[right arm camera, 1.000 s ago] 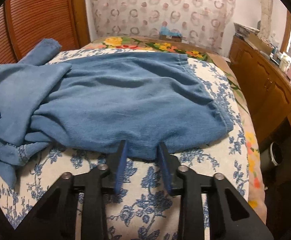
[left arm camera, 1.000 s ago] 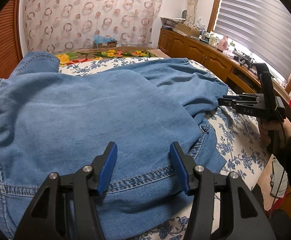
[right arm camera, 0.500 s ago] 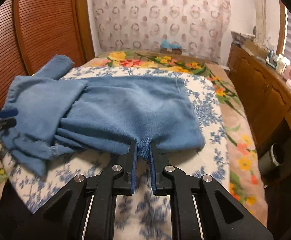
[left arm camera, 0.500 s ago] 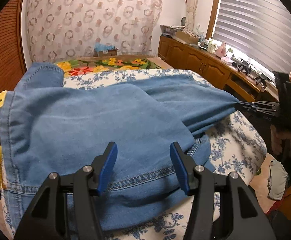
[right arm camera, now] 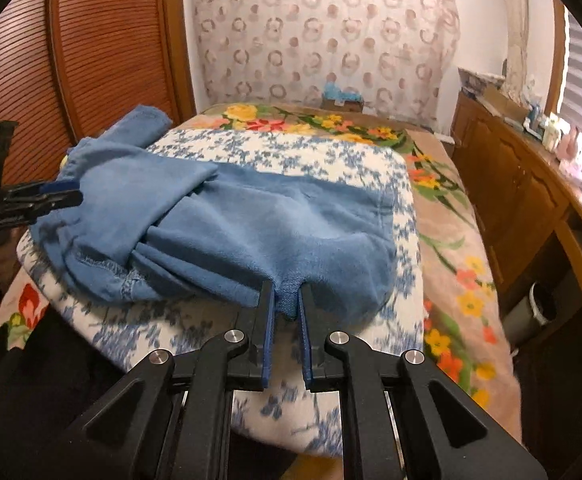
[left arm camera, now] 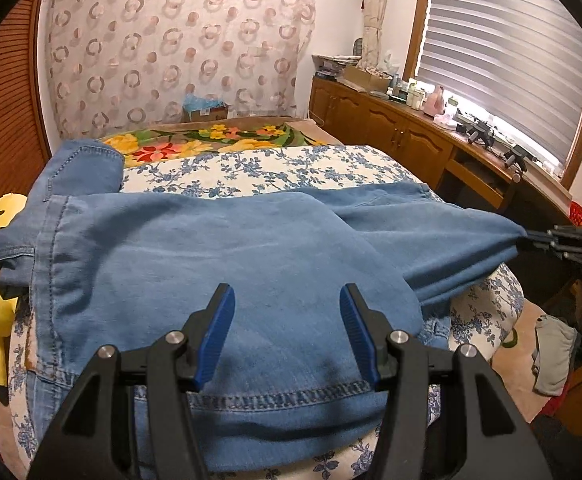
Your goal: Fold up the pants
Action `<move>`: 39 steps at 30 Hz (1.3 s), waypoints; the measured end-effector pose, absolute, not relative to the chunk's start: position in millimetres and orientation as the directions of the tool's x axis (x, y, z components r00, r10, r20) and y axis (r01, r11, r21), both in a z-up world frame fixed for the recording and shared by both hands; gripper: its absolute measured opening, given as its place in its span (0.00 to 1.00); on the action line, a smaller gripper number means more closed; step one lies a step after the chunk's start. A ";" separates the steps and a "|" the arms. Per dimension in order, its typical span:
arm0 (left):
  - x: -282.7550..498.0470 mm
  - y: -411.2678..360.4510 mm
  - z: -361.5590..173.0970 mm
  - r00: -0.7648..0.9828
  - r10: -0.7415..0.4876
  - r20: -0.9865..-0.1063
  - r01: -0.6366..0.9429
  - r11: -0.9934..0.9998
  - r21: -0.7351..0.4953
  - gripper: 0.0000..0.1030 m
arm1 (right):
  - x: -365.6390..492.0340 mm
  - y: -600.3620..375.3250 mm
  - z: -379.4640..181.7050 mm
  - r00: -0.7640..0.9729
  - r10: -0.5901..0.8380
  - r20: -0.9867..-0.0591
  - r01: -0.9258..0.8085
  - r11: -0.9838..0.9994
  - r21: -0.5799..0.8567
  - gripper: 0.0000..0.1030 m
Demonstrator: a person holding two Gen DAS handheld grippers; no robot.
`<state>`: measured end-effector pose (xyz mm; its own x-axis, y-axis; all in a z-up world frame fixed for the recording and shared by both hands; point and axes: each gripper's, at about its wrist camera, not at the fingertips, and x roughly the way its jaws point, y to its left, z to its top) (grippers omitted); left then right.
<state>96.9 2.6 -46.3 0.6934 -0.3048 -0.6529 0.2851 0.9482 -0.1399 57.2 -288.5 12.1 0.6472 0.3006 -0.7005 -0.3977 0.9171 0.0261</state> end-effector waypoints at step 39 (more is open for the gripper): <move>106.4 6.0 -100.6 0.643 -0.263 -0.720 0.226 0.963 -0.149 0.53 | 107.3 -319.5 -61.5 0.654 0.261 -0.710 -0.206 0.965 0.165 0.23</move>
